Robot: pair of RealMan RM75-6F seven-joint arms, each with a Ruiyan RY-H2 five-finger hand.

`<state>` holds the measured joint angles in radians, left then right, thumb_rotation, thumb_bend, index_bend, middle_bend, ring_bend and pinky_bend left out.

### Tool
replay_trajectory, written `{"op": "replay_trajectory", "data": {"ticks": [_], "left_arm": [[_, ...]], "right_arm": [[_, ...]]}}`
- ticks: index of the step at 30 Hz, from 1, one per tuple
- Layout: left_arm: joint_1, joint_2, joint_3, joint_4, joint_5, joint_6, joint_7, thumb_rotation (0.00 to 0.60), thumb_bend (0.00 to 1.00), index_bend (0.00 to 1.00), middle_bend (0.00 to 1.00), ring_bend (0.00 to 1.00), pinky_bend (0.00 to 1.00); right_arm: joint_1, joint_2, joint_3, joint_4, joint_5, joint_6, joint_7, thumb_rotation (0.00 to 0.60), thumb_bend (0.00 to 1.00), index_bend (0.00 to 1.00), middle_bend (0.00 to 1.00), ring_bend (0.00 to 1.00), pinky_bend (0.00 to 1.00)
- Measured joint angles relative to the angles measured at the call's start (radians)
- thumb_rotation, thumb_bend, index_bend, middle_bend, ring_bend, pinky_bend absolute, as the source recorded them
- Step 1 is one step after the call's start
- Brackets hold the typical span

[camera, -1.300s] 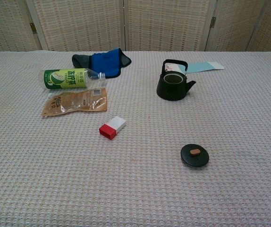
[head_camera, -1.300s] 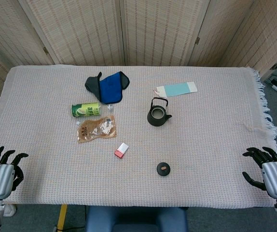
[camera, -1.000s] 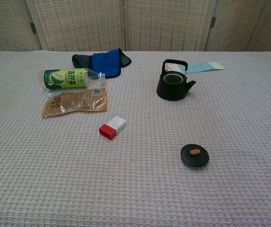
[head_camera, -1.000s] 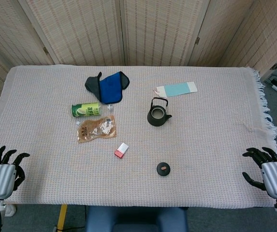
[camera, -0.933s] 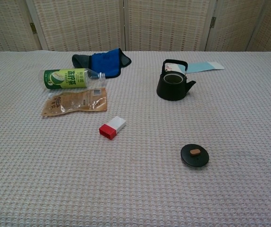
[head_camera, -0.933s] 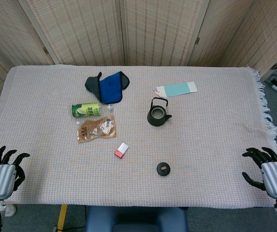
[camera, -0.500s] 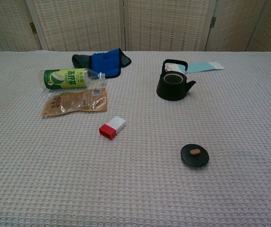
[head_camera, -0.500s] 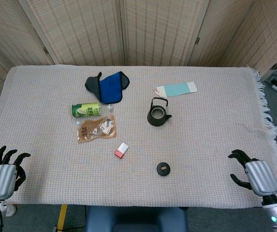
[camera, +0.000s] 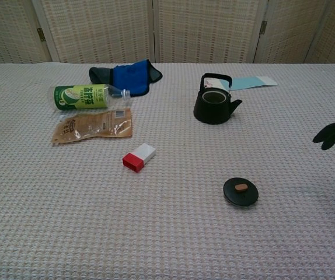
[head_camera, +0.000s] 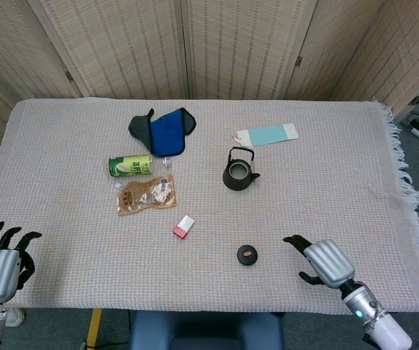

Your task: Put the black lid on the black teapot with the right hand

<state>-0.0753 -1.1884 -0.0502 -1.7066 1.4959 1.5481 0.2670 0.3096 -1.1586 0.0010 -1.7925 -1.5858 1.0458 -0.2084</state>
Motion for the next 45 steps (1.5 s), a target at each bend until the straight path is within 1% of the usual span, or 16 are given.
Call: {"op": "replay_trajectory", "data": {"ticks": [5,10,12,17,23,31,35,40,45], "left_arm": [[0.000,0.001,0.000,0.003,-0.007,-0.006,-0.002,0.600,0.34,0.33,0.18,0.16,0.05],[0.000,0.002,-0.001,0.008,-0.013,-0.011,-0.005,0.600,0.34,0.35,0.18,0.16,0.05],[0.000,0.002,-0.001,0.009,-0.014,-0.014,-0.007,0.600,0.34,0.37,0.18,0.16,0.05],[-0.001,-0.003,-0.002,0.017,-0.017,-0.019,-0.011,0.600,0.34,0.37,0.18,0.16,0.05],[-0.001,-0.005,-0.002,0.023,-0.016,-0.017,-0.018,0.600,0.34,0.37,0.18,0.16,0.05],[0.001,-0.005,-0.002,0.028,-0.014,-0.015,-0.027,0.600,0.34,0.37,0.18,0.16,0.05],[0.003,-0.003,-0.002,0.030,-0.013,-0.012,-0.032,0.600,0.34,0.37,0.18,0.16,0.05],[0.004,-0.004,-0.002,0.033,-0.012,-0.012,-0.036,0.600,0.34,0.37,0.18,0.16,0.05],[0.003,-0.005,-0.001,0.034,-0.013,-0.015,-0.036,0.600,0.34,0.37,0.18,0.16,0.05]], "right_arm": [[0.076,-0.072,0.026,-0.023,0.073,-0.091,-0.080,0.600,0.27,0.15,0.24,0.87,0.84],[0.126,-0.113,0.035,-0.025,0.123,-0.149,-0.145,0.600,0.27,0.11,0.16,0.85,0.84],[0.143,-0.128,0.037,-0.025,0.141,-0.169,-0.178,0.600,0.27,0.10,0.15,0.85,0.84],[0.180,-0.163,0.039,-0.018,0.202,-0.199,-0.264,0.600,0.27,0.09,0.15,0.85,0.84],[0.217,-0.207,0.042,0.001,0.284,-0.209,-0.345,0.600,0.27,0.10,0.16,0.85,0.84],[0.257,-0.249,0.038,0.028,0.357,-0.217,-0.409,0.600,0.27,0.16,0.22,0.85,0.84],[0.280,-0.278,0.037,0.041,0.392,-0.211,-0.435,0.600,0.27,0.20,0.24,0.85,0.84],[0.296,-0.289,0.028,0.046,0.415,-0.199,-0.458,0.600,0.27,0.25,0.25,0.86,0.84],[0.307,-0.302,0.017,0.051,0.428,-0.178,-0.470,0.600,0.27,0.28,0.27,0.86,0.84]]}}
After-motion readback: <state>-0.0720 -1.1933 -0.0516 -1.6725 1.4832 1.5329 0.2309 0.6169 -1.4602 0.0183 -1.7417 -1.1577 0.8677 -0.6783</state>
